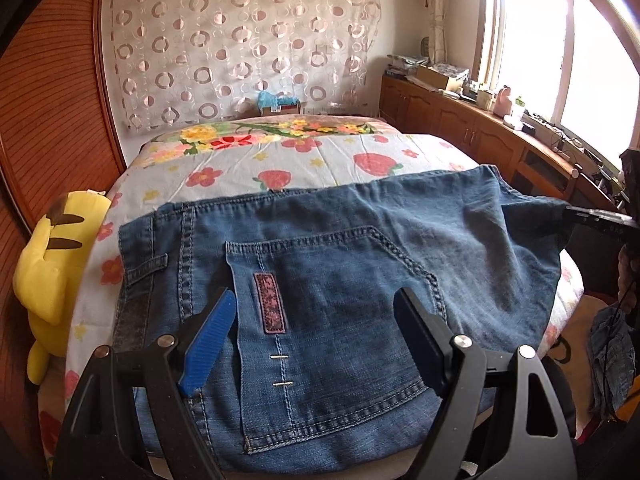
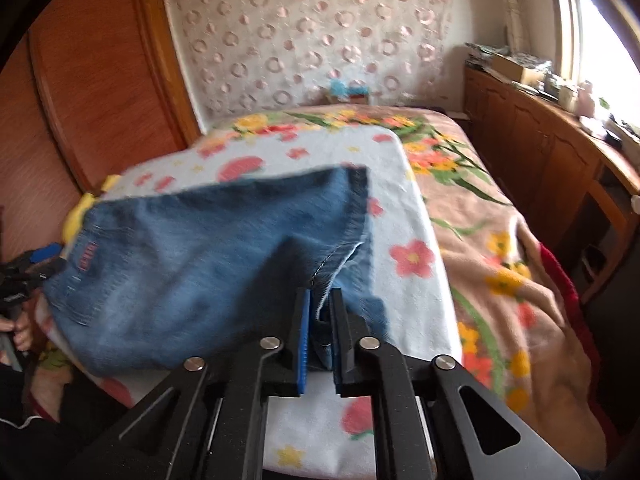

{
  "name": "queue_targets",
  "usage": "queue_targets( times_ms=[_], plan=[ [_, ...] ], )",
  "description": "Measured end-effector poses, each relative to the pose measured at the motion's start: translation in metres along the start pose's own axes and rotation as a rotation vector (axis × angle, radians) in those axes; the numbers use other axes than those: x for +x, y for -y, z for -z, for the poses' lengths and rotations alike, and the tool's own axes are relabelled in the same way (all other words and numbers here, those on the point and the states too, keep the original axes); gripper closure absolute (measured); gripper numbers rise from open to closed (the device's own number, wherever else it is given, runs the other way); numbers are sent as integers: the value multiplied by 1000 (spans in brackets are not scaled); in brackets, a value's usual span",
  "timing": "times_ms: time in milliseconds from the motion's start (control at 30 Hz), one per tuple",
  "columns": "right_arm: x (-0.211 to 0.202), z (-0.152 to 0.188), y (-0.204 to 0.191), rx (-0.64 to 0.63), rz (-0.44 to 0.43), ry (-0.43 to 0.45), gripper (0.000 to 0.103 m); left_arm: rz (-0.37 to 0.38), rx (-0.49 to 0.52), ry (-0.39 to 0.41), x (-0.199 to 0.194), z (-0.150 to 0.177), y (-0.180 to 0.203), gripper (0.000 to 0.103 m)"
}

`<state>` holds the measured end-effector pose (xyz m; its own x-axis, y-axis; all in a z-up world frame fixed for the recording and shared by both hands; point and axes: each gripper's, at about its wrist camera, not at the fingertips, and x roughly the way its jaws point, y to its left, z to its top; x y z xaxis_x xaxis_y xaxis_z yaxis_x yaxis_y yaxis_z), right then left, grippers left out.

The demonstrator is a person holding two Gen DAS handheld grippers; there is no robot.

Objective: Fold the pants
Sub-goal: 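Lift the leg hem with the right tool and fold it over the seat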

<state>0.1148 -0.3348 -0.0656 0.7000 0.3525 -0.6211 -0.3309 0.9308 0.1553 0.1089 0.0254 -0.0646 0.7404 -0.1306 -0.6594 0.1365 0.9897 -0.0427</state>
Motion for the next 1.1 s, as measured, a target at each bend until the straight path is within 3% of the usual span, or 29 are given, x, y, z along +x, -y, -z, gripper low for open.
queue_targets(
  times_ms=[400, 633, 733, 800, 867, 900, 933, 1100],
  plan=[
    [-25, -66, -91, -173, -238, 117, 98, -32, 13, 45, -25, -8, -5, 21],
    [-28, -87, -148, -265, -390, 120, 98, -45, -27, 53, -32, -5, -22, 21],
    [-22, -91, -162, -314, -407, 111, 98, -46, -43, 50, -31, -2, -26, 21],
    [-21, -89, -165, -361, -373, 120, 97, -43, -50, 48, -30, 0, -28, 21],
    [-17, -91, -166, -395, -312, 119, 86, -41, -55, 46, -30, 2, -29, 21],
    [-13, -94, -164, -389, -304, 116, 74, -39, -58, 43, -29, 3, -29, 21],
    [-13, -94, -161, -382, -291, 122, 72, -37, -60, 42, -29, 4, -29, 21],
    [3, -92, -161, -350, -241, 85, 72, -14, -52, 31, -22, 4, -23, 21]
  ],
)
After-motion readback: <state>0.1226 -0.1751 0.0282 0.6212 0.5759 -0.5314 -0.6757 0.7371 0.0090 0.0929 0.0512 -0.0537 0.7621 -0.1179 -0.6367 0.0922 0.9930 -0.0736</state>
